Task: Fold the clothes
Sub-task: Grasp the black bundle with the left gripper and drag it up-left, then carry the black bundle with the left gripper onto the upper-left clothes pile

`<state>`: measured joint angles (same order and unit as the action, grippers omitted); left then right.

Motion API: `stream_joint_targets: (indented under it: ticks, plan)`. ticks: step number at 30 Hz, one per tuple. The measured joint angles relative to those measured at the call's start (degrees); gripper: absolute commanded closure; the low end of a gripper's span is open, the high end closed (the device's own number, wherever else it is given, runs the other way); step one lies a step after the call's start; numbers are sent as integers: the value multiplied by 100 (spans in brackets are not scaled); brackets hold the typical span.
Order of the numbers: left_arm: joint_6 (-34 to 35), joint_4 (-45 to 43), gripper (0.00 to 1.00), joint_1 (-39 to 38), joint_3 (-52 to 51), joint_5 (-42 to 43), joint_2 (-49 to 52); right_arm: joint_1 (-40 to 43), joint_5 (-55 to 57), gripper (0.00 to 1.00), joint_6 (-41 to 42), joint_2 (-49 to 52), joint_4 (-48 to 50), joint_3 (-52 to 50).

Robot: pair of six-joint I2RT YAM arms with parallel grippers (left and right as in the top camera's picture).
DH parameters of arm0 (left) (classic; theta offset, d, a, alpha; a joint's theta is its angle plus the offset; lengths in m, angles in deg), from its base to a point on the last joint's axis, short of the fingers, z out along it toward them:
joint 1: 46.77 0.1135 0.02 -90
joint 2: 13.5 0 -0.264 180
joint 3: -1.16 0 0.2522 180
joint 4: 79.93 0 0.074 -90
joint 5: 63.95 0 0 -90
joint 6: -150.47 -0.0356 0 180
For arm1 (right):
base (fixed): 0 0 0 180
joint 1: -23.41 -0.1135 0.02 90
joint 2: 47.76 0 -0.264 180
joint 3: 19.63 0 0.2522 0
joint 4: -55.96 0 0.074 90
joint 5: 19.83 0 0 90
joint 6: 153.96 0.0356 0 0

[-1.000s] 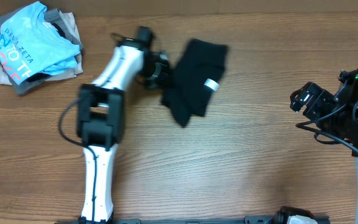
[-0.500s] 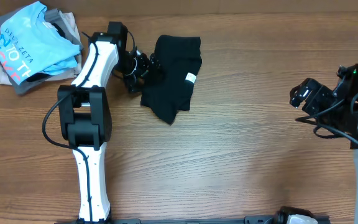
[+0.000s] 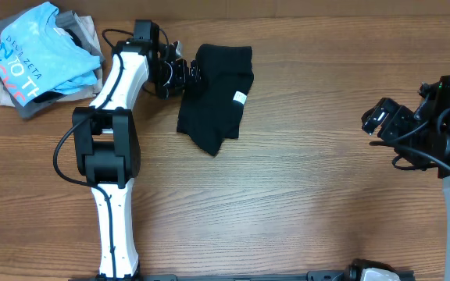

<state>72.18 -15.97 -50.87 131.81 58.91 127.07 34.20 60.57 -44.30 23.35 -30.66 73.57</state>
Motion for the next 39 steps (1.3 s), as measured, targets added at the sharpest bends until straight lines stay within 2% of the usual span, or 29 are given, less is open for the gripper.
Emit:
stream_joint_targets:
  ticks: [7,16,19,20,23,26,34,39]
  plan:
    - [-1075,-160,4,-44,-17,-33,11,0,0,0,0,0,0,0]
    - [-1534,-352,11,-498,-33,50,48,0,-59,0,0,0,-2,0]
    - [-1569,-374,21,-688,-35,46,63,0,-66,0,2,0,-28,0]
    - [-1587,-374,29,-730,-39,42,70,0,-66,0,0,0,-28,0]
    - [-1641,-372,65,-817,-55,-20,98,0,-66,0,0,0,-33,0]
    - [-1641,-376,94,-820,-81,-48,125,0,-66,0,0,0,-33,0]
    - [-1615,-527,96,-820,-92,-219,131,2,-68,0,0,0,-48,0]
    - [-1615,-81,96,-802,254,-778,136,0,-68,0,2,0,-92,0]
